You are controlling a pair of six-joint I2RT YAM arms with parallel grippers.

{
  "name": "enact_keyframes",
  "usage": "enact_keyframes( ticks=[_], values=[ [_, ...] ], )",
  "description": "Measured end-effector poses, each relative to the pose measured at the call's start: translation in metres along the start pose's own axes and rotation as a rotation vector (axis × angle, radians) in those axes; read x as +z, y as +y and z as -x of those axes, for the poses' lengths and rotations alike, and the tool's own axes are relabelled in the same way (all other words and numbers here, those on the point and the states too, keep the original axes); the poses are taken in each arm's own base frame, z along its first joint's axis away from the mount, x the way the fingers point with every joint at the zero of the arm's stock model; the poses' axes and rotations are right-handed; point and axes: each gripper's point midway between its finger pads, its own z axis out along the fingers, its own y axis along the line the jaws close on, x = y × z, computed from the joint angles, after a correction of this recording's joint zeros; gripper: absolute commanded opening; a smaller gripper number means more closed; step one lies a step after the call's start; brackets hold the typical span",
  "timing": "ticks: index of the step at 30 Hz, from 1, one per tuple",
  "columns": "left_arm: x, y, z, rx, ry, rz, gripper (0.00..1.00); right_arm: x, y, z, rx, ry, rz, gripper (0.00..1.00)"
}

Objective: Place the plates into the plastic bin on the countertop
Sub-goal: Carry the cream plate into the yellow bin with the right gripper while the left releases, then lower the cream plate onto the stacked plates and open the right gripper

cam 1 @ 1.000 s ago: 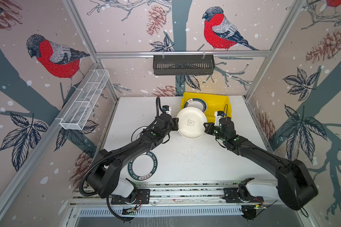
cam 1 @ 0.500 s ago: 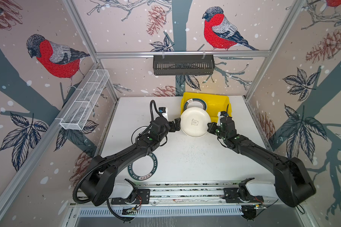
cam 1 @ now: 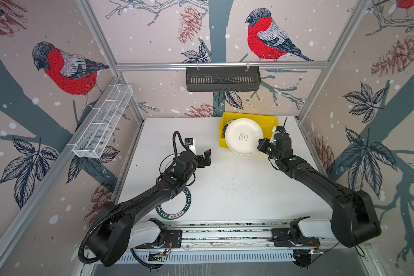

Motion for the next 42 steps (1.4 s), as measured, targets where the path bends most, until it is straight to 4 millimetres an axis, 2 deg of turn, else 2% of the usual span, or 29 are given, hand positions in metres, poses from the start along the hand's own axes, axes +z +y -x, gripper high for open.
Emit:
enact_keyframes(
  ticks=[10, 16, 22, 27, 33, 36, 42],
  values=[
    [-0.023, 0.009, -0.034, 0.075, 0.042, -0.043, 0.98, 0.023, -0.007, 0.037, 0.023, -0.029, -0.045, 0.0],
    [-0.037, 0.001, -0.021, 0.091, -0.019, -0.093, 0.98, 0.061, -0.028, 0.052, 0.071, 0.006, -0.075, 0.0],
    [-0.046, 0.005, -0.015, 0.092, -0.061, -0.075, 0.98, 0.102, -0.026, 0.053, 0.091, 0.053, -0.065, 0.0],
    [-0.046, 0.008, -0.013, 0.092, -0.069, -0.058, 0.98, 0.13, -0.023, 0.057, 0.092, 0.069, -0.05, 0.0],
    [-0.048, 0.007, -0.008, 0.098, -0.083, -0.062, 0.98, 0.162, -0.017, 0.054, 0.092, 0.104, -0.038, 0.0],
    [-0.05, 0.007, -0.005, 0.098, -0.093, -0.059, 0.98, 0.171, -0.014, 0.047, 0.085, 0.123, -0.046, 0.0],
    [-0.051, 0.01, -0.005, 0.105, -0.1, -0.042, 0.98, 0.174, -0.016, 0.025, 0.067, 0.153, -0.089, 0.0]
  ],
)
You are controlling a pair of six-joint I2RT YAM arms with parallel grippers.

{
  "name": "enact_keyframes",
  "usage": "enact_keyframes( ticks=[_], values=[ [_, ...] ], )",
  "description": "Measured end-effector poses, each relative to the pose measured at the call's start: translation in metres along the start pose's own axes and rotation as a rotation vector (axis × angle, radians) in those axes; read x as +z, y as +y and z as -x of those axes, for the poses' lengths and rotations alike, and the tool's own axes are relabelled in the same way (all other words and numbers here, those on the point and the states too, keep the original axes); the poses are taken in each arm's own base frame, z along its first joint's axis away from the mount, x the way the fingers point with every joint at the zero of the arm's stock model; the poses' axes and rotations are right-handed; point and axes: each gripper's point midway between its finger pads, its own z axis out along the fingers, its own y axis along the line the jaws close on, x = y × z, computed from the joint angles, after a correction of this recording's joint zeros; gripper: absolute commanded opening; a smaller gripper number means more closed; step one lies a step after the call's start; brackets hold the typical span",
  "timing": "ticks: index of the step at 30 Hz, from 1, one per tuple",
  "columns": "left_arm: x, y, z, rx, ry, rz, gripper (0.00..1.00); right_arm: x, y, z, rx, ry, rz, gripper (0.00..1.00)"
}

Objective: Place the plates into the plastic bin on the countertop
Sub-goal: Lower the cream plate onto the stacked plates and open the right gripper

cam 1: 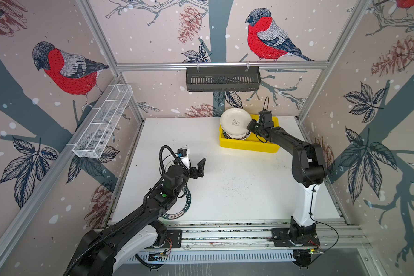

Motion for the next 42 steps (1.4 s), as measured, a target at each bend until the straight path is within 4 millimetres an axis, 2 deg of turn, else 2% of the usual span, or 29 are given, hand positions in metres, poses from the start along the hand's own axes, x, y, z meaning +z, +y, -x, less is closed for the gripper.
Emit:
enact_keyframes(
  ticks=[7, 8, 9, 14, 19, 23, 26, 29, 32, 34, 36, 39, 42],
  values=[
    [0.001, 0.002, -0.001, 0.001, 0.002, 0.011, 0.98, 0.008, -0.025, -0.007, 0.009, 0.011, -0.109, 0.0],
    [0.001, 0.002, -0.001, 0.001, 0.001, 0.012, 0.98, 0.009, -0.026, -0.008, 0.007, 0.015, -0.117, 0.01],
    [0.001, 0.002, -0.001, 0.001, 0.001, 0.013, 0.98, 0.009, -0.026, -0.008, 0.003, 0.016, -0.127, 0.05],
    [0.001, 0.003, -0.001, 0.001, 0.003, 0.015, 0.98, 0.008, -0.019, -0.004, -0.023, 0.01, -0.13, 0.52],
    [0.001, 0.007, -0.004, 0.004, 0.011, 0.037, 0.98, 0.006, 0.001, -0.004, -0.083, 0.012, -0.148, 0.99],
    [0.0, 0.017, -0.005, 0.005, 0.013, 0.096, 0.98, -0.005, 0.021, -0.002, -0.167, -0.024, -0.196, 1.0],
    [-0.001, 0.028, -0.006, -0.008, 0.011, 0.154, 0.98, -0.025, 0.026, -0.002, -0.211, -0.042, -0.238, 1.0],
    [-0.001, 0.049, -0.009, -0.056, 0.03, 0.245, 0.98, -0.058, 0.034, 0.004, -0.236, -0.093, -0.255, 1.0],
    [-0.001, 0.074, -0.014, -0.129, 0.059, 0.337, 0.98, -0.093, 0.054, -0.001, -0.272, -0.135, -0.212, 1.0],
    [-0.004, 0.091, -0.022, -0.17, 0.093, 0.397, 0.98, -0.115, 0.069, -0.011, -0.285, -0.163, -0.149, 1.0],
    [-0.008, 0.111, -0.033, -0.209, 0.136, 0.464, 0.98, -0.131, 0.076, -0.028, -0.298, -0.155, -0.089, 1.0],
    [-0.018, 0.144, -0.047, -0.286, 0.189, 0.565, 0.98, -0.141, 0.084, -0.06, -0.311, -0.09, 0.026, 1.0],
    [-0.026, 0.162, -0.058, -0.356, 0.229, 0.603, 0.98, -0.146, 0.085, -0.083, -0.314, -0.017, 0.101, 1.0]
  ],
)
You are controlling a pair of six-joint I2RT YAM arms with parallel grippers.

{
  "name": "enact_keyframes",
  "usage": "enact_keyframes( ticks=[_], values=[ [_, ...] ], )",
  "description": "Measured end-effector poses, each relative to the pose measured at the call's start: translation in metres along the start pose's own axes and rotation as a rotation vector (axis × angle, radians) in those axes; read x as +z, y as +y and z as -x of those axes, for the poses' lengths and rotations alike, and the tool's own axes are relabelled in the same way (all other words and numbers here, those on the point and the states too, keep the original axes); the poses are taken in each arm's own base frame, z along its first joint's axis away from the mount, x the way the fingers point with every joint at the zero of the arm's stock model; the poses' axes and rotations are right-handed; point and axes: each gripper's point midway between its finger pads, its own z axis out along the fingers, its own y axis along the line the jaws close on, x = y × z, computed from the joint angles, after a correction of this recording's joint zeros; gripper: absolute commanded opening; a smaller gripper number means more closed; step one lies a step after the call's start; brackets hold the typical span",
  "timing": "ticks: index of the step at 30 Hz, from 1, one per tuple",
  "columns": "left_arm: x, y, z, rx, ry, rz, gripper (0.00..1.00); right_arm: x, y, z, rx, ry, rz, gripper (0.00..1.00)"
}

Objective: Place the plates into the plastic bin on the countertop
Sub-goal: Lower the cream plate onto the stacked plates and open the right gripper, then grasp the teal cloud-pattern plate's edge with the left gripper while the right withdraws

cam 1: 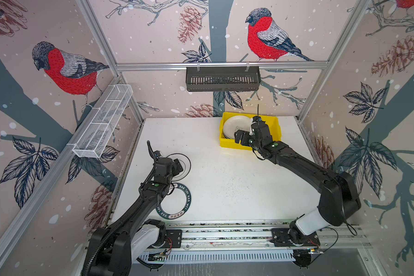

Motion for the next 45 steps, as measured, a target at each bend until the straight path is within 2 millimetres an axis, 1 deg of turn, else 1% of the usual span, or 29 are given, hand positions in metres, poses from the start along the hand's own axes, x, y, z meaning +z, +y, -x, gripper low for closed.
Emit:
enact_keyframes(
  ticks=[3, 6, 10, 12, 17, 20, 22, 25, 26, 29, 34, 36, 40, 44, 45],
  values=[
    [0.003, 0.015, 0.001, -0.049, 0.026, 0.025, 0.98, -0.005, 0.006, -0.019, -0.001, 0.054, 0.07, 1.0],
    [0.005, 0.024, 0.003, -0.094, 0.042, 0.027, 0.98, -0.012, 0.013, -0.039, -0.002, 0.115, 0.143, 1.0],
    [0.007, 0.04, 0.004, -0.147, 0.053, 0.045, 0.98, -0.022, 0.02, -0.054, -0.019, 0.157, 0.22, 1.0],
    [0.007, 0.044, 0.001, -0.168, 0.07, 0.037, 0.97, -0.026, 0.023, -0.055, -0.025, 0.16, 0.242, 1.0],
    [0.012, 0.058, -0.01, -0.217, 0.112, 0.04, 0.9, -0.031, 0.026, -0.052, -0.049, 0.151, 0.253, 1.0],
    [0.016, 0.064, -0.02, -0.235, 0.15, 0.046, 0.79, -0.033, 0.024, -0.051, -0.05, 0.147, 0.254, 1.0],
    [0.019, 0.065, -0.023, -0.241, 0.163, 0.049, 0.7, -0.034, 0.023, -0.051, -0.048, 0.148, 0.254, 1.0],
    [0.024, 0.063, -0.029, -0.252, 0.183, 0.029, 0.6, -0.033, 0.019, -0.051, -0.044, 0.148, 0.247, 1.0],
    [0.026, 0.062, -0.032, -0.254, 0.193, 0.021, 0.58, -0.033, 0.018, -0.052, -0.042, 0.15, 0.246, 1.0],
    [0.031, 0.062, -0.034, -0.263, 0.2, 0.013, 0.57, -0.033, 0.015, -0.051, -0.038, 0.15, 0.241, 1.0],
    [0.036, 0.06, -0.037, -0.269, 0.213, -0.002, 0.5, -0.036, 0.011, -0.051, -0.03, 0.144, 0.236, 1.0],
    [0.039, 0.059, -0.038, -0.272, 0.215, -0.01, 0.4, -0.037, 0.01, -0.052, -0.027, 0.144, 0.235, 1.0],
    [0.044, 0.058, -0.041, -0.276, 0.231, -0.018, 0.35, -0.039, 0.008, -0.053, -0.019, 0.146, 0.237, 1.0],
    [0.05, 0.059, -0.044, -0.288, 0.243, -0.014, 0.33, -0.038, 0.006, -0.054, -0.011, 0.15, 0.235, 1.0],
    [0.052, 0.059, -0.044, -0.296, 0.245, -0.014, 0.3, -0.038, 0.005, -0.054, -0.001, 0.15, 0.233, 1.0]
  ],
)
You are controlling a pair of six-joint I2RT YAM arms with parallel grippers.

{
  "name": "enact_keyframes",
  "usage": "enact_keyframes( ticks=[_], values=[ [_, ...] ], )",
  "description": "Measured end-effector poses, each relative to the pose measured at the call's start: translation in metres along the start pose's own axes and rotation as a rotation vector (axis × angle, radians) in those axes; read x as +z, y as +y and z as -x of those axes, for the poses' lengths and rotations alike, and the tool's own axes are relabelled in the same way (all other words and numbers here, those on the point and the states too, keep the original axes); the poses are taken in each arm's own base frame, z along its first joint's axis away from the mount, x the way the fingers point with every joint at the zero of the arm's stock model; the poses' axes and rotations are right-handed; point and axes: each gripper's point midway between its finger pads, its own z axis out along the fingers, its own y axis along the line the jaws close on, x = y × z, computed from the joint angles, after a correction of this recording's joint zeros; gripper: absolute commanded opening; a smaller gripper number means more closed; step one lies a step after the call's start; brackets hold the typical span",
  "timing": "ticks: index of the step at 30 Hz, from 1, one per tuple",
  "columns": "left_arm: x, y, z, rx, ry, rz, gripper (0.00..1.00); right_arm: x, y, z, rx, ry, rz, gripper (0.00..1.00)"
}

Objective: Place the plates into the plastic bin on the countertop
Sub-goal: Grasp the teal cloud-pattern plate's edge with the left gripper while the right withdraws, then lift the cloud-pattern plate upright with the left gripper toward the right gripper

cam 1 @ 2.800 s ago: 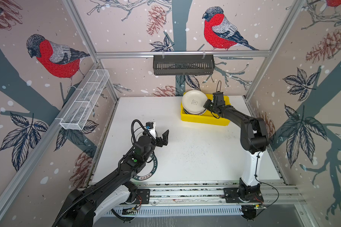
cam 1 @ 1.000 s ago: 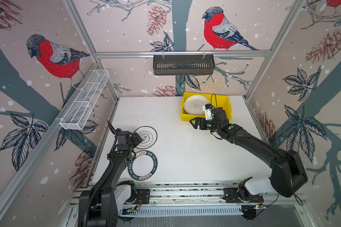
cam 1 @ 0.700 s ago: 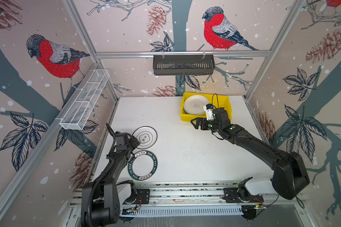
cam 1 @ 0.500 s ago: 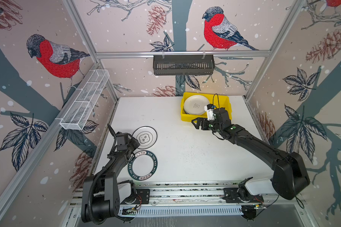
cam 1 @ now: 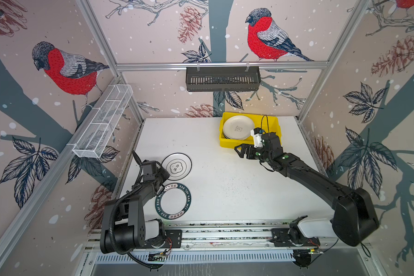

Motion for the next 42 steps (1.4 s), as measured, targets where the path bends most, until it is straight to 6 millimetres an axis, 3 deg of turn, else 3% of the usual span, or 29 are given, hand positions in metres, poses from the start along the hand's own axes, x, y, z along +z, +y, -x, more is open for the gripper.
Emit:
enact_keyframes(
  ticks=[5, 9, 12, 14, 22, 27, 33, 42],
  values=[
    [0.012, -0.004, 0.001, -0.009, 0.042, -0.011, 0.19, -0.001, -0.002, 0.0, 0.008, 0.0, -0.003, 1.0],
    [0.024, -0.023, 0.01, -0.019, 0.056, -0.096, 0.0, 0.0, -0.003, -0.001, 0.01, 0.002, -0.006, 1.0],
    [0.029, -0.039, 0.021, -0.006, 0.031, -0.166, 0.0, 0.0, -0.004, -0.002, 0.014, 0.004, -0.007, 1.0],
    [0.033, -0.031, 0.01, -0.024, 0.073, -0.147, 0.0, 0.0, -0.005, -0.004, 0.015, 0.006, -0.009, 1.0],
    [0.034, -0.038, 0.011, -0.02, 0.079, -0.187, 0.0, 0.001, -0.01, -0.008, 0.023, 0.013, -0.022, 1.0],
    [0.024, -0.05, 0.016, -0.012, 0.07, -0.231, 0.0, 0.003, -0.012, -0.009, 0.025, 0.009, -0.029, 1.0],
    [-0.002, -0.068, 0.023, 0.007, 0.045, -0.281, 0.0, 0.005, -0.016, -0.015, 0.048, 0.02, -0.034, 1.0],
    [-0.052, -0.123, 0.029, 0.088, -0.021, -0.42, 0.0, 0.001, -0.007, -0.024, 0.059, 0.012, 0.018, 0.99]
  ],
)
